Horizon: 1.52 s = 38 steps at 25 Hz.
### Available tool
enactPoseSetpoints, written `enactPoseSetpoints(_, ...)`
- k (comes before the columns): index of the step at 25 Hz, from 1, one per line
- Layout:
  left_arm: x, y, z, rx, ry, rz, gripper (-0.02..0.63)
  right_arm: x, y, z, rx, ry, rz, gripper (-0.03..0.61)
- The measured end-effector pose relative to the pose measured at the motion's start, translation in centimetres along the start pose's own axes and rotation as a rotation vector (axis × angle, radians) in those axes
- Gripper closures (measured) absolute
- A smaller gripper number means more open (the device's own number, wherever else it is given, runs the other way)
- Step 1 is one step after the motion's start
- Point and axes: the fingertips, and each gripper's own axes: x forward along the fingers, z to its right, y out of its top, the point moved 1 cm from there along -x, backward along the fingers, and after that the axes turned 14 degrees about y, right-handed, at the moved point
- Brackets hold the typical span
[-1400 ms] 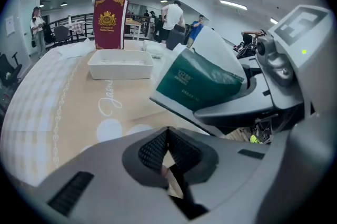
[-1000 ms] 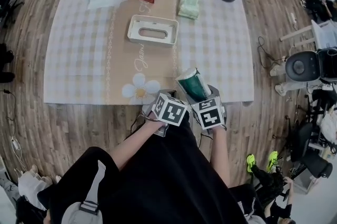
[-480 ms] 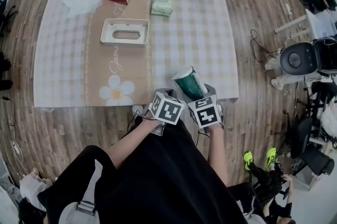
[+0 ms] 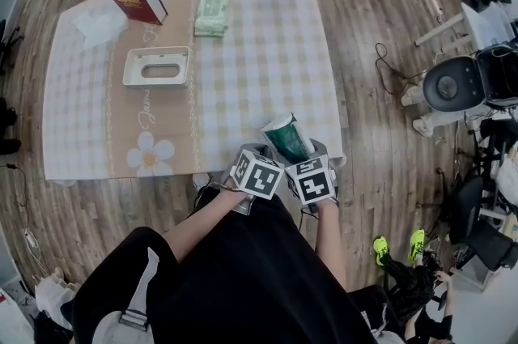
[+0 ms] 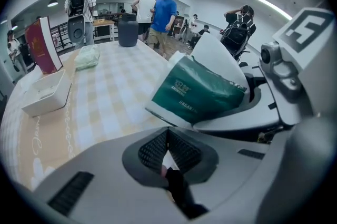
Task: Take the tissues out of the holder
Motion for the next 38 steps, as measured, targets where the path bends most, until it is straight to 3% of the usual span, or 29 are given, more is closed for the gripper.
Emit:
enactPoseSetpoints(12,1.4,2.4,2.6,-0.024,0.038,-0.022,0.607,-2.0,-1.0,4.6,0.013,0.007,0.067,0.275)
enactPoseSetpoints(15,1.9,3.4,1.4,-0.042,0.055,-0.035,0.607,-1.8,-0.2,5.4,0.039,0.007,0.058,0.276)
enactPoseSetpoints(20,3.2,8.0,-2.2,-0.076,0.056,-0.055,0.607,-0.9,4.5,7.7,0.056,0.012,0.055,0.275)
enactPoseSetpoints(28,3.0,7.7,-2.3,-0.116,0.044,0.004,0.607,-0.2,2.7,6.2,0.020,0.000,0.007,0.276)
enactPoseSetpoints(34,4.2,9.6,-5.7,-0.150,0.018,0.004,0.607,1.8,5.9,6.9,0.019,-0.018,-0.032,0.276)
enactPoseSetpoints(38,4.3,8.9,-6.9,-0.197,-0.003,-0.006,0.607,2.9,6.9,6.5,0.004,-0.019,-0.071,0.275)
